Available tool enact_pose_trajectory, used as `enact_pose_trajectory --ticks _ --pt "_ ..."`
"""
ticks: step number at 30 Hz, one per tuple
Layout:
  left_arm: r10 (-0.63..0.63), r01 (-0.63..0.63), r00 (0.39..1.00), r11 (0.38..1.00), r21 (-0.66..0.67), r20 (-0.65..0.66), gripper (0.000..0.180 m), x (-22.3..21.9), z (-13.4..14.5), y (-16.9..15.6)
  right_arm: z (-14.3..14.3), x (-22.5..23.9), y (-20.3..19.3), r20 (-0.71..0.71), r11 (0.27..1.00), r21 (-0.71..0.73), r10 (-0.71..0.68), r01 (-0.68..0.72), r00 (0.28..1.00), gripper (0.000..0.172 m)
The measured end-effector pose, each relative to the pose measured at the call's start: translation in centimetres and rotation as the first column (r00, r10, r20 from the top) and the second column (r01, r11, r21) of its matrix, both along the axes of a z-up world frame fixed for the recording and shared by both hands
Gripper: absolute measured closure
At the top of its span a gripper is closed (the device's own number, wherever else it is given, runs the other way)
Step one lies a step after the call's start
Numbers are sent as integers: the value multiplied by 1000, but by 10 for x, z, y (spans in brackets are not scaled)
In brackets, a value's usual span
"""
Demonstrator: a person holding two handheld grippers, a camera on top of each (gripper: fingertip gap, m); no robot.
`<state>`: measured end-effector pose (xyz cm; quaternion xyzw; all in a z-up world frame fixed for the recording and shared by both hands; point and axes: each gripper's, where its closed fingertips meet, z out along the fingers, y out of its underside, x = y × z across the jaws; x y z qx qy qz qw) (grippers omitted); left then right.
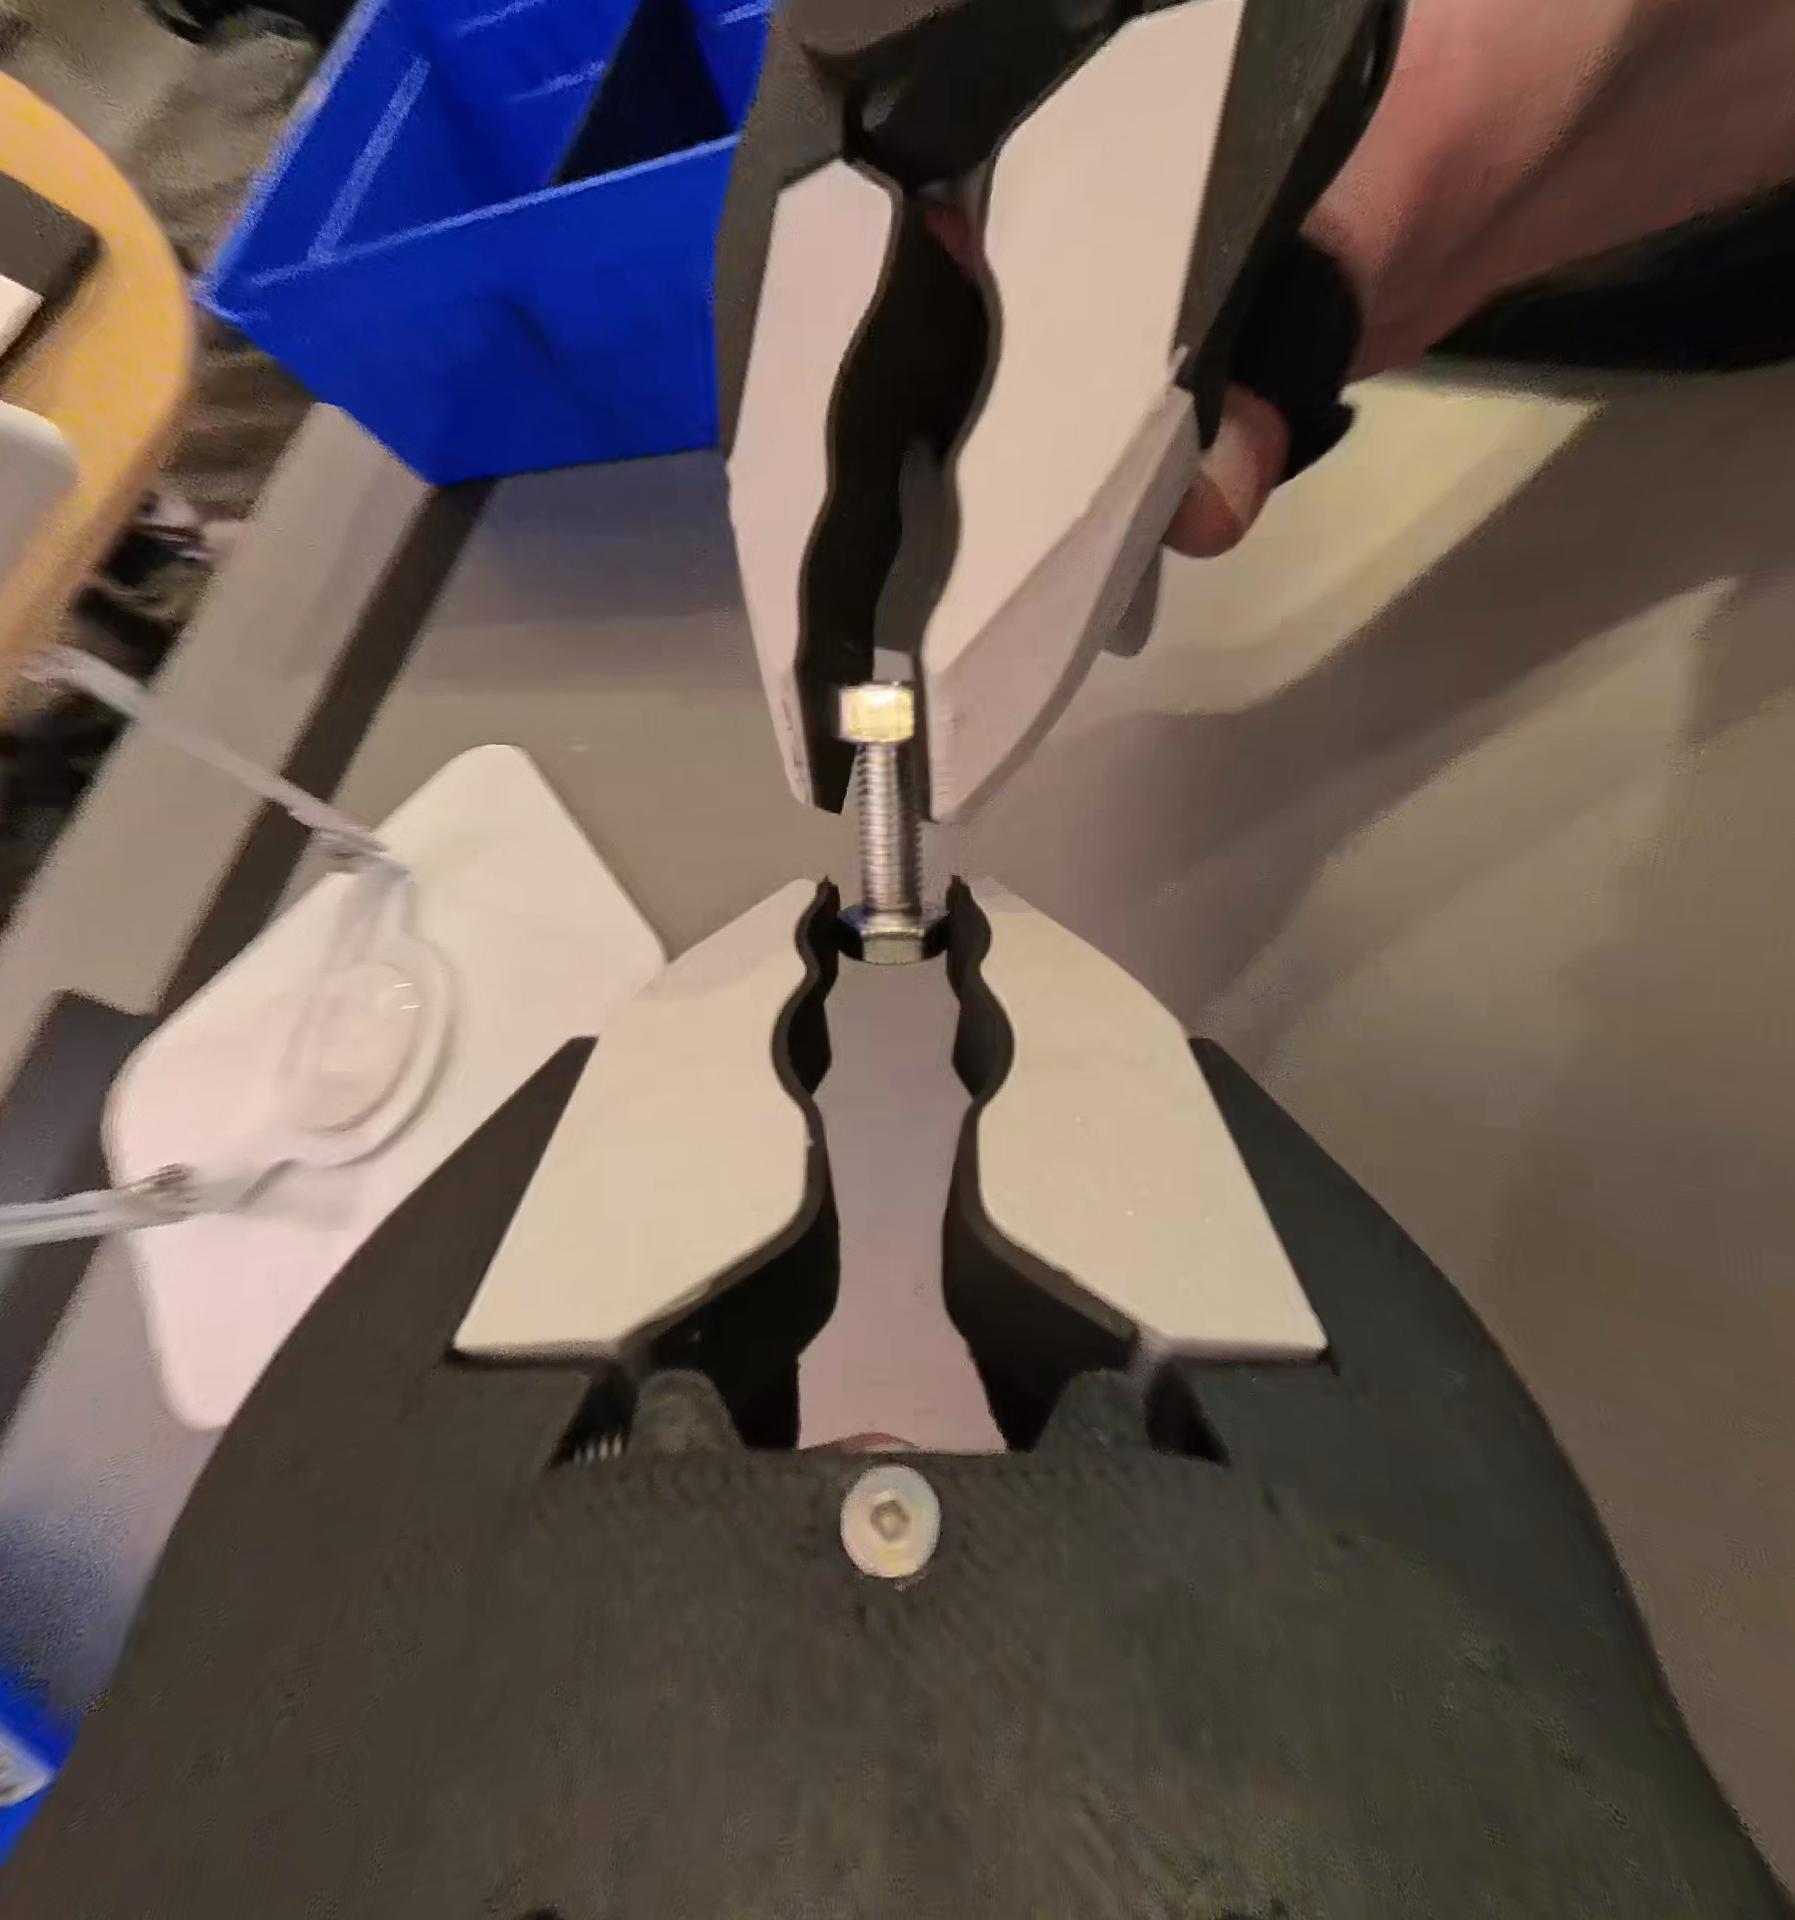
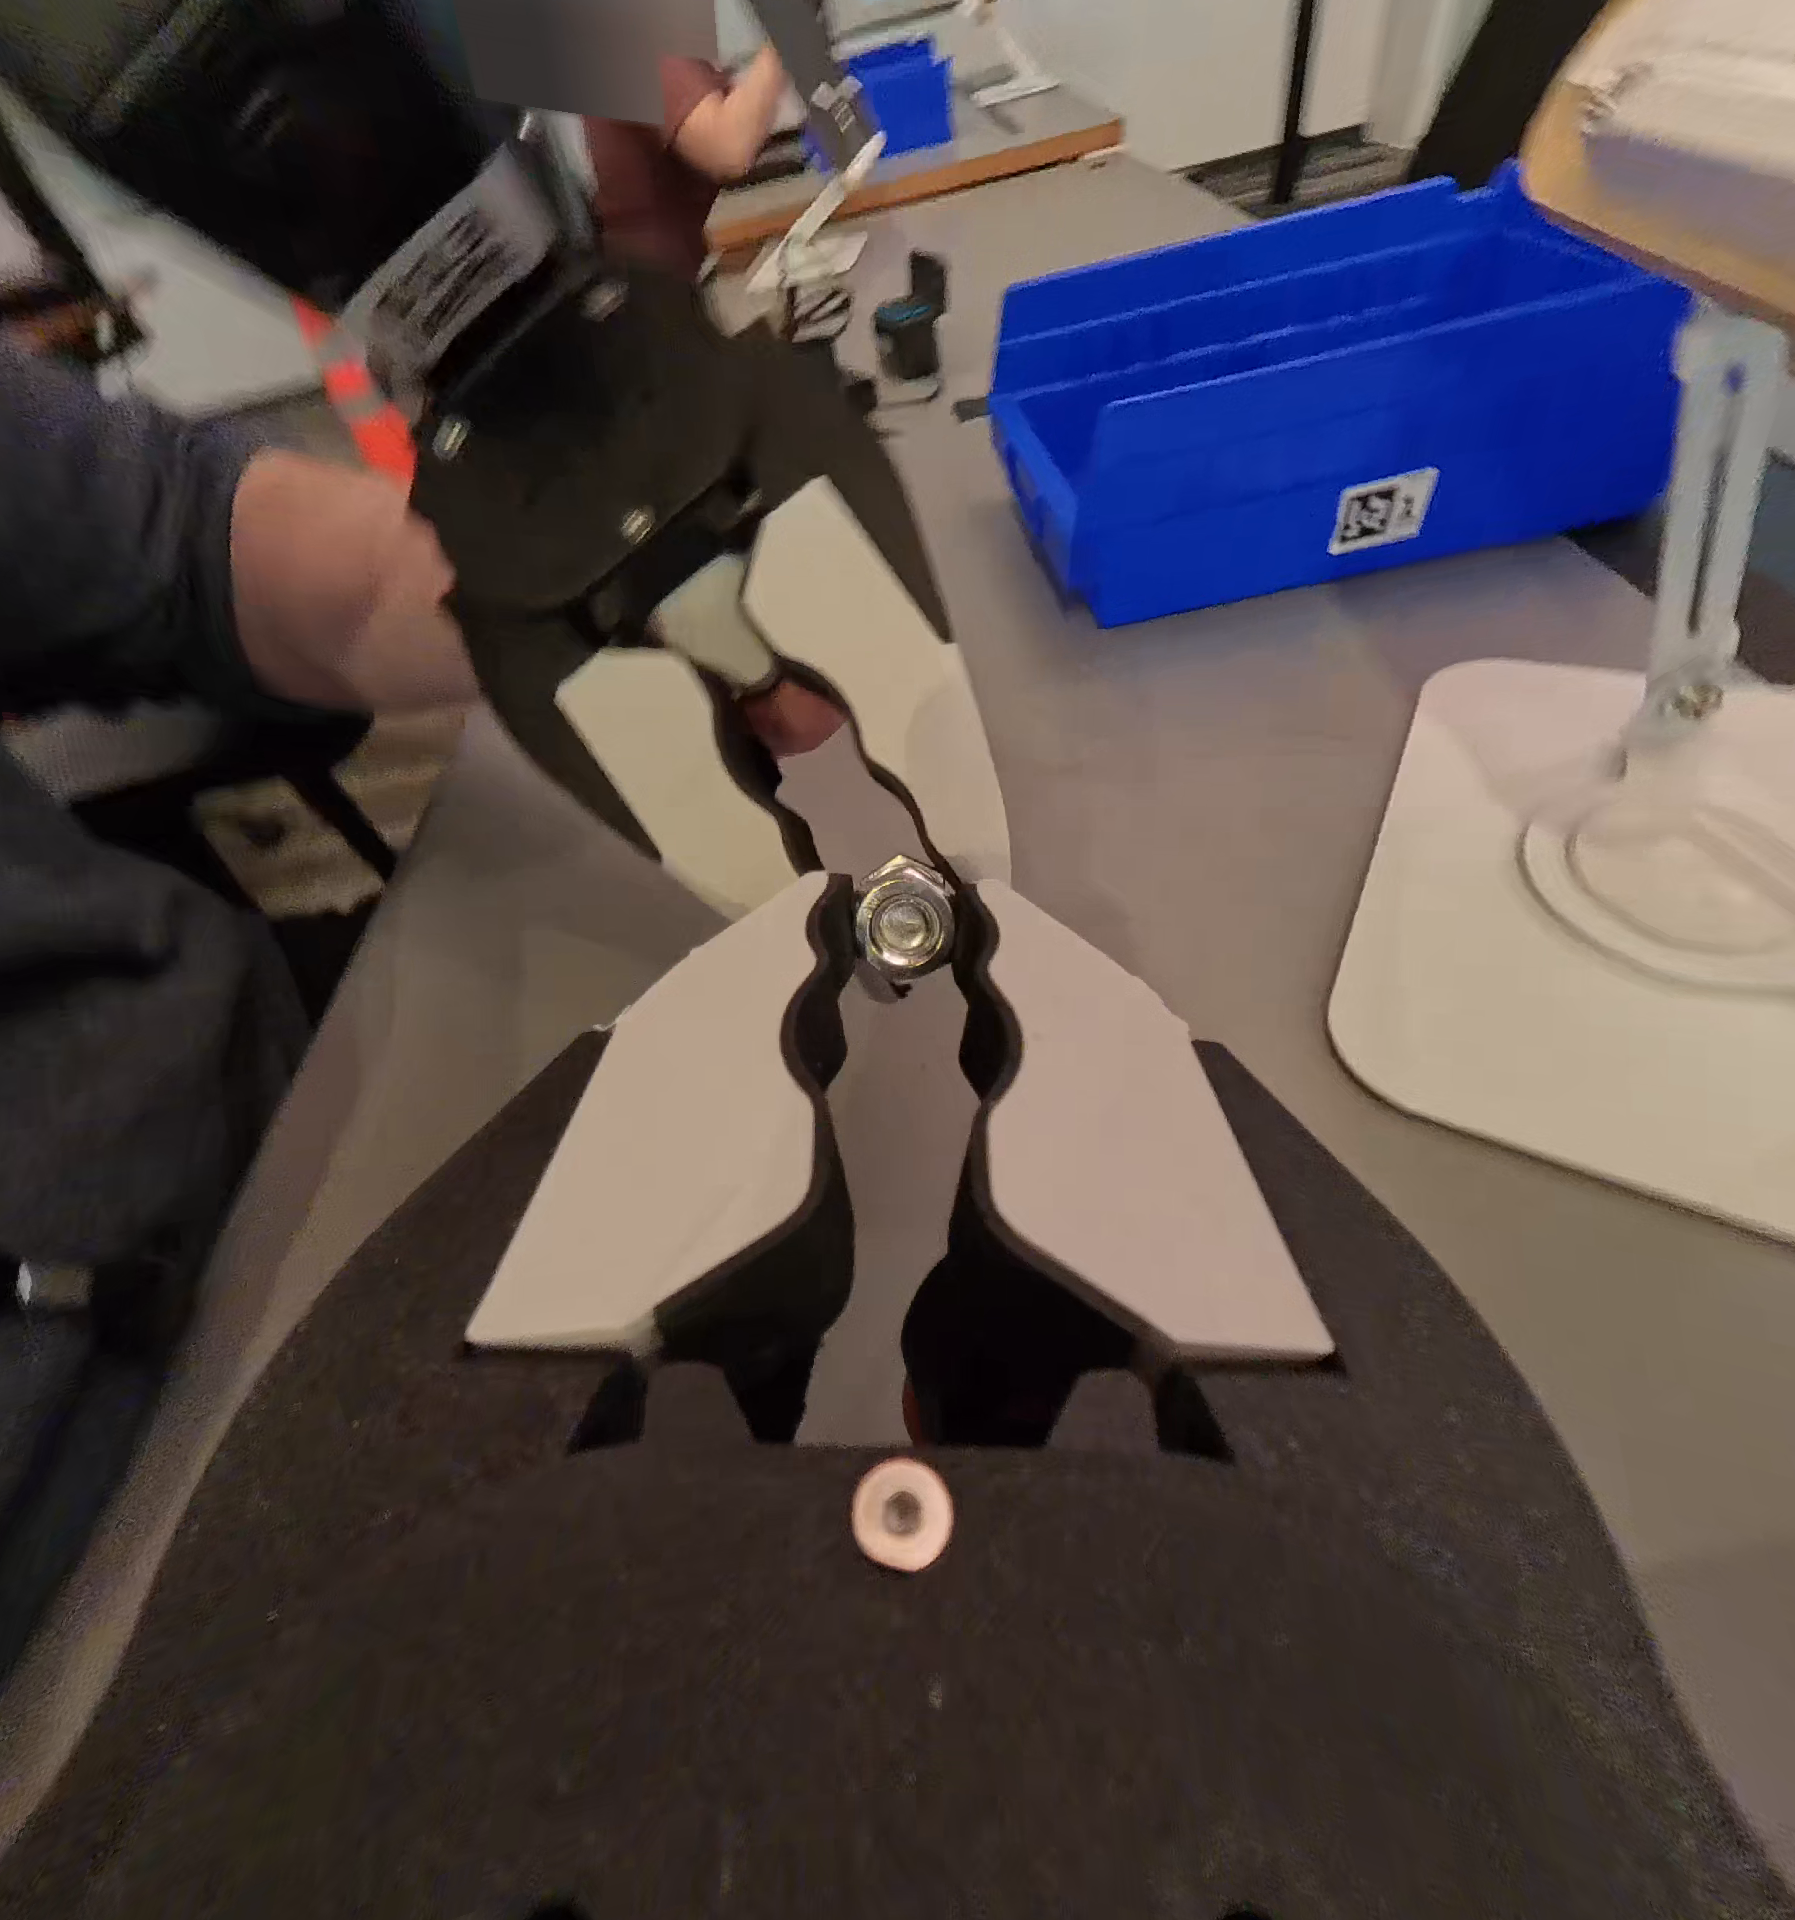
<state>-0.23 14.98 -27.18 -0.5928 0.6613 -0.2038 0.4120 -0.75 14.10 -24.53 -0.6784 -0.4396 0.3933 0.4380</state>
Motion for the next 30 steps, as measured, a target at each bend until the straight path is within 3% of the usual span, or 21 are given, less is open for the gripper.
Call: enact_pose_trajectory --ticks 3,6,13,16,23,27,30 --pt "-123 124 992 966 -225 19 161 -2 1 -18 3 -3 -12 113 980 139 130 -145 985 153" --pt "-224 248 969 853 -458 108 161 -5 6 -38 5 -5 -25 224 921 240 255 -307 941 153" --pt "-311 411 911 627 -661 272 160 -10 7 -59 -2 -7 -39 492 770 367 315 -521 812 153" --pt "-295 423 906 611 -669 303 161 -10 8 -58 -3 -7 -37 466 792 354 312 -497 828 153" --pt "-290 409 913 651 -639 288 160 -9 8 -56 -2 -6 -37 379 840 334 296 -428 877 153" --pt "-262 385 922 700 -601 285 158 -6 11 -50 1 -6 -33 331 869 317 274 -379 903 153" --pt "-255 362 931 742 -564 262 146 -5 11 -47 0 -5 -27 302 894 302 240 -332 923 153"
